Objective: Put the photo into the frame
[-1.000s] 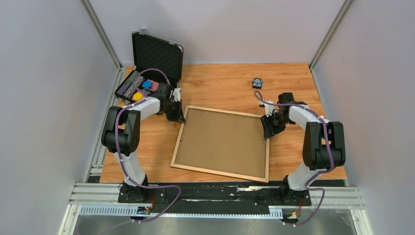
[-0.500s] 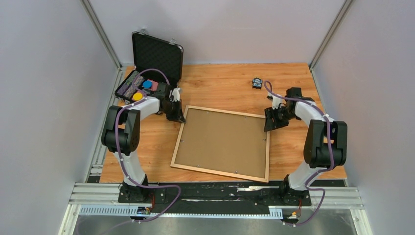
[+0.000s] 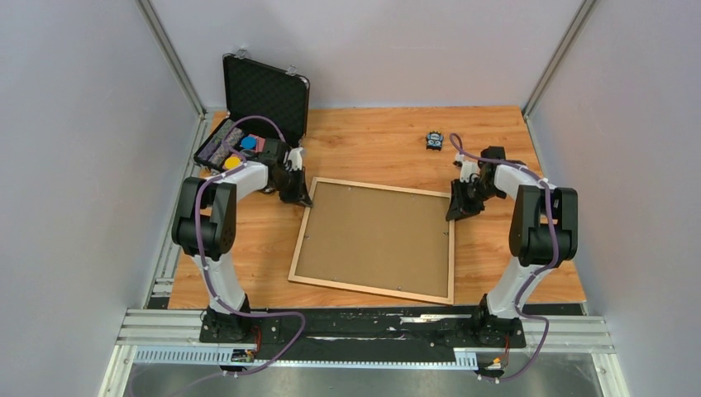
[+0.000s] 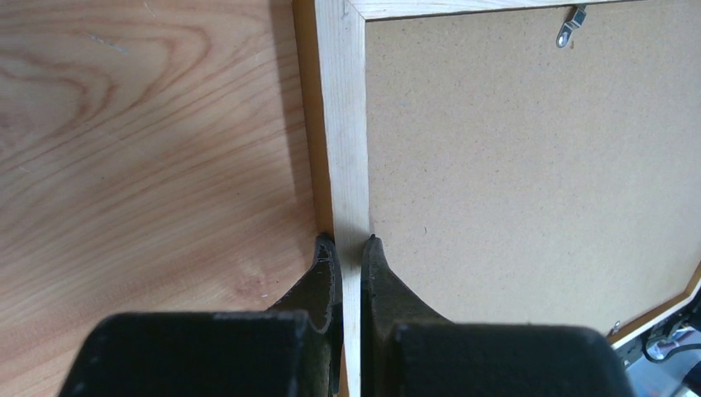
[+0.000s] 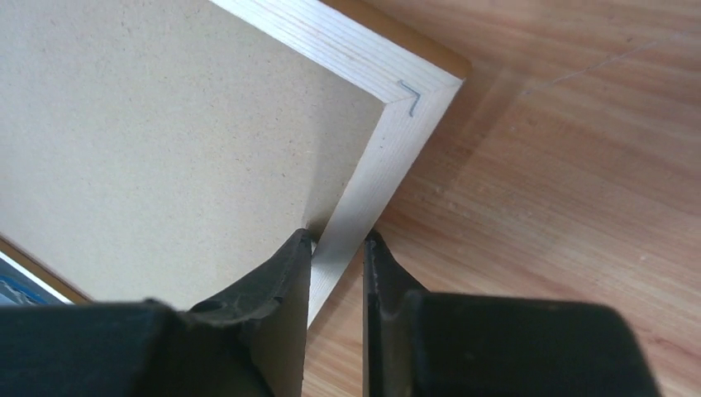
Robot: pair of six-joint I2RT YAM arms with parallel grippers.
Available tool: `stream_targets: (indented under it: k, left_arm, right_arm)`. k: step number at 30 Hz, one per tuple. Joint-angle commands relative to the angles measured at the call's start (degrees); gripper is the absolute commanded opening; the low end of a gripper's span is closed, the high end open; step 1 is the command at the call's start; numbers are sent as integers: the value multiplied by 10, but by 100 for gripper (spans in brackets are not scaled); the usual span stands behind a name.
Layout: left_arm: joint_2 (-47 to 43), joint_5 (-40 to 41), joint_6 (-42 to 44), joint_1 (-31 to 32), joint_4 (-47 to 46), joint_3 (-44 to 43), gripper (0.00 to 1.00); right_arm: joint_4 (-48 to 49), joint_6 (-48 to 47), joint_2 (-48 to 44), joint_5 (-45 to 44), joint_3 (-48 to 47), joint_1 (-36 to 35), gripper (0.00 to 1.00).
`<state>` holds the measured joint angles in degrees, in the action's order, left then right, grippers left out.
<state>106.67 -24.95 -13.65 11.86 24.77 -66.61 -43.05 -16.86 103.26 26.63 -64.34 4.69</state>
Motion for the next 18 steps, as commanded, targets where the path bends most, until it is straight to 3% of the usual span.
stream_targets:
  k: [1,4,14,18]
  left_arm:
    - [31,-23,14,-4,7,-25,0]
    - [53,-30,3,-4,-3,-48,0]
    - [118,-42,-79,-4,-70,-93,0]
    - [135,-36,-94,-3,-76,-123,4]
  right_arm:
    - [40,22,33,11,-55,-6,15]
    - [44,29,63,3,-97,-6,1]
    - [50,41,173,-8,-264,-6,0]
    - [49,38,189,-17,-311,-6,6]
